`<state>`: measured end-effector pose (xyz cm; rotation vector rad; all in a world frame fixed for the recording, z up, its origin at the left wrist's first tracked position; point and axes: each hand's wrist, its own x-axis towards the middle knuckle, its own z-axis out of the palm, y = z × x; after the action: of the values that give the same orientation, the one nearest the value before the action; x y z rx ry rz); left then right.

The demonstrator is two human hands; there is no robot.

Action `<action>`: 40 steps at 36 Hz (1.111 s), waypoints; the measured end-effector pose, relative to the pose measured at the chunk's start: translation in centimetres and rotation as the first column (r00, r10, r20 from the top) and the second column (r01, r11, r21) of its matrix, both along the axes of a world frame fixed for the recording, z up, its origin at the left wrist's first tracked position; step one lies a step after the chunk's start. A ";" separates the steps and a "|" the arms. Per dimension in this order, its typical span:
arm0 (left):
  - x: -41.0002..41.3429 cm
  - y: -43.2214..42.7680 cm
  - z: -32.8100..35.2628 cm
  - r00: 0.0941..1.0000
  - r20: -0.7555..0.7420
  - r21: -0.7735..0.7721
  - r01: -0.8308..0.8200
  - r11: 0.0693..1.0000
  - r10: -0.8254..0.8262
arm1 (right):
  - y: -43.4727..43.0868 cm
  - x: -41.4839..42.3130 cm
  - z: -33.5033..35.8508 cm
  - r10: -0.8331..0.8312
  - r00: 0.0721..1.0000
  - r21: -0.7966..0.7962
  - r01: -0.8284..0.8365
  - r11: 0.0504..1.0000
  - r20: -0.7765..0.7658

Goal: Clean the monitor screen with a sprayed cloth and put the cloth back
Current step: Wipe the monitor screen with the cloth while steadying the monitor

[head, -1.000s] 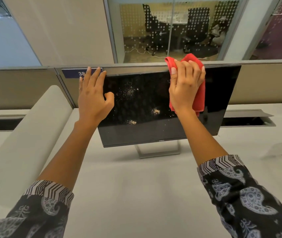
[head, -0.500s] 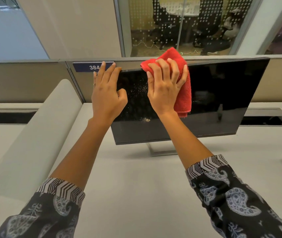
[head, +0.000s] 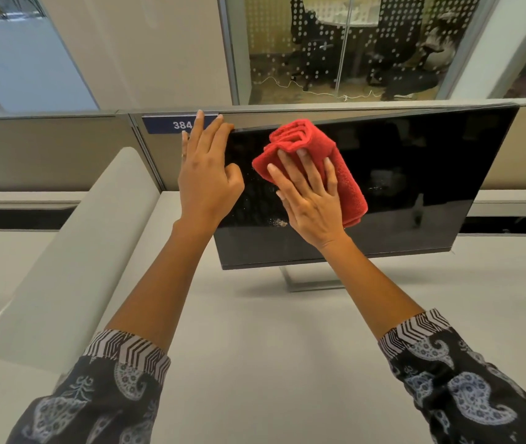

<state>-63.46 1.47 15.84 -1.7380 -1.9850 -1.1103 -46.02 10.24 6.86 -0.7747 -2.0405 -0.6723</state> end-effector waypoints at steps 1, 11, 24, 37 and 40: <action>0.0 0.0 0.0 1.000 -0.002 0.002 0.000 1.000 0.000 | 0.1 0.3 -0.2 -0.031 1.000 -0.013 0.031 0.999 0.000; -0.2 0.1 0.0 1.000 -0.004 -0.008 0.014 1.000 -0.014 | 1.5 3.0 0.9 -0.168 0.975 -0.067 0.160 0.985 -0.144; 0.0 0.1 -0.4 0.999 0.015 0.047 0.037 0.998 -0.038 | 4.7 11.7 0.0 -0.456 0.700 -0.354 0.299 0.886 -0.550; 0.0 0.5 -0.7 0.999 0.034 0.061 0.031 0.998 -0.033 | 1.8 4.8 -3.0 -0.468 0.578 -0.437 0.204 0.876 -0.669; 0.1 0.4 -0.6 0.999 0.036 0.058 0.035 0.998 -0.037 | 0.8 2.0 -2.5 -0.433 0.637 -0.407 0.199 0.892 -0.637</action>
<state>-63.40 1.90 15.20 -1.7427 -1.9302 -1.2078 -43.97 11.08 4.34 -1.3625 -1.2785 -0.1636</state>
